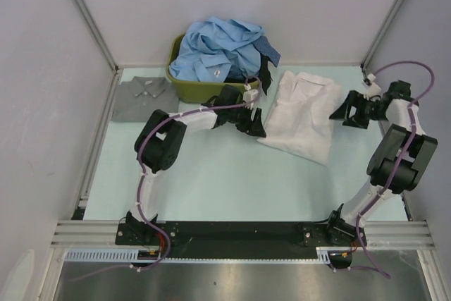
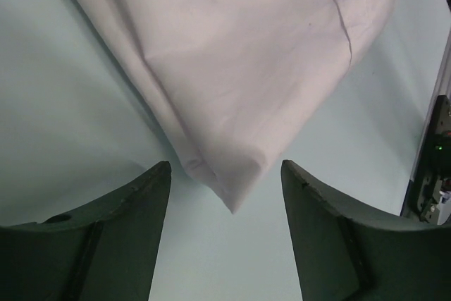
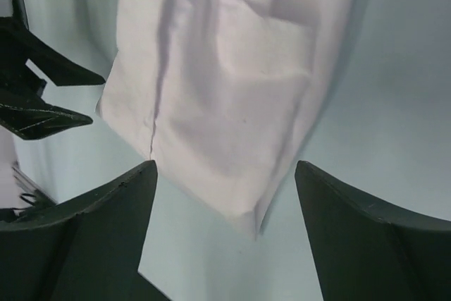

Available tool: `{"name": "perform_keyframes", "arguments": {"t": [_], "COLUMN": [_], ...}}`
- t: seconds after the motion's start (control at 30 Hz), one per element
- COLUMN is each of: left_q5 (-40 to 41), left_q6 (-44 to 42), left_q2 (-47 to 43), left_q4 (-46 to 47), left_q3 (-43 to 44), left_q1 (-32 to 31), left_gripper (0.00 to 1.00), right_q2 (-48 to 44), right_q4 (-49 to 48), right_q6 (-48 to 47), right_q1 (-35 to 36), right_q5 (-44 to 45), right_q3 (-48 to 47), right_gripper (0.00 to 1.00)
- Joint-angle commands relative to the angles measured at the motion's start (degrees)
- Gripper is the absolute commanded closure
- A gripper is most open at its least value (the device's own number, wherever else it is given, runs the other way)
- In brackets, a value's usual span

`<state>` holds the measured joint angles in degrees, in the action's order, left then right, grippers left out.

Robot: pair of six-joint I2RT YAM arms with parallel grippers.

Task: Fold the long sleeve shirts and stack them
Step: Fold the shirt

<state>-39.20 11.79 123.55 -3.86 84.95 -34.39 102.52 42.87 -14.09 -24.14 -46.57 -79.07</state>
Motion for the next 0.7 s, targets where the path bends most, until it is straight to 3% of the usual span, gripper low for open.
{"name": "perform_keyframes", "arguments": {"t": [0.0,0.2,0.23,0.37,0.67], "left_q5": [-4.7,-7.2,-7.6,-8.4,-8.6], "left_q6": [8.8,13.6,13.9,15.1,11.4], "left_q2": [2.7,3.7,3.5,0.1,-10.7], "left_q4": [5.5,7.4,7.7,9.7,7.2], "left_q3": [2.2,-0.6,-1.3,-8.2,-21.5], "left_q1": [-0.6,-0.7,-0.8,-0.8,-0.9], "left_gripper": [0.33,0.59,0.73,1.0,1.0], "right_q2": [-2.5,-3.6,-3.8,-5.3,-9.5], "right_q4": [1.3,2.3,2.7,4.4,13.9], "right_q6": [7.1,8.6,8.6,7.8,3.0], "right_q1": [-3.4,-6.0,-6.1,-7.4,-9.5], "right_q5": [-0.8,0.2,0.7,1.2,0.5], "right_q3": [4.4,8.1,8.6,10.8,14.0], "right_gripper": [0.15,0.15,0.15,0.17,0.31]}}
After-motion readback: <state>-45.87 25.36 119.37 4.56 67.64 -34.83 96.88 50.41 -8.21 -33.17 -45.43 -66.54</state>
